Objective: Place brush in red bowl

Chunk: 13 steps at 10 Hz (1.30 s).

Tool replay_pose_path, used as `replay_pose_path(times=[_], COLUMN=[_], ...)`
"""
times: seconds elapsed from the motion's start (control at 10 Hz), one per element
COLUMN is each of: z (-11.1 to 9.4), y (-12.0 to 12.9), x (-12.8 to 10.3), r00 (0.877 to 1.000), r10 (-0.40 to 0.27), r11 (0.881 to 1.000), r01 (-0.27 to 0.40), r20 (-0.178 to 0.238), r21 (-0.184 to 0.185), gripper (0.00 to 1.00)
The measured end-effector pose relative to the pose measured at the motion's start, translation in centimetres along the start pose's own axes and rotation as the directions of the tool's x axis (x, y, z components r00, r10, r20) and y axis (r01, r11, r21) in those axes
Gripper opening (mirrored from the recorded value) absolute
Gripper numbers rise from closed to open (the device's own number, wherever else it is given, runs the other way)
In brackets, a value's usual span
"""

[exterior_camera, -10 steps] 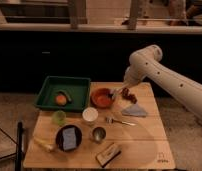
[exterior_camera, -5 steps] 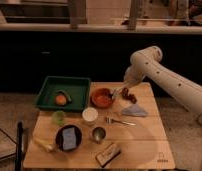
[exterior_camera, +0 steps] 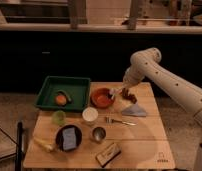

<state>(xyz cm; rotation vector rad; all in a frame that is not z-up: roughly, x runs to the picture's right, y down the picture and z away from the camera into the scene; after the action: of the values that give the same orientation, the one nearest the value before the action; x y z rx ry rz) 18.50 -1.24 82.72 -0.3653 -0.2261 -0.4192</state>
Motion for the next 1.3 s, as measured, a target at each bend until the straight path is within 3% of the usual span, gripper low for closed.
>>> replay_pose_path(times=[0.2,0.5,0.6,0.8,1.3], z=[0.3,1.0,1.1,2.2,3.4], y=[-0.1,-1.6,-1.6,-2.6,-3.2], x=[0.0,-2.5,-2.5,-4.3,-5.9], r00=[1.0,0.996,0.996,0.986,0.965], r10=[-0.01,-0.058,-0.061,-0.1,-0.137], r11=[1.0,0.998,0.998,0.995,0.989], r01=[0.01,0.059,0.061,0.103,0.145], r20=[0.01,0.069,0.071,0.131,0.225], r21=[-0.002,-0.005,-0.005,-0.012,-0.019], gripper=[0.0,0.0,0.0,0.0,0.0])
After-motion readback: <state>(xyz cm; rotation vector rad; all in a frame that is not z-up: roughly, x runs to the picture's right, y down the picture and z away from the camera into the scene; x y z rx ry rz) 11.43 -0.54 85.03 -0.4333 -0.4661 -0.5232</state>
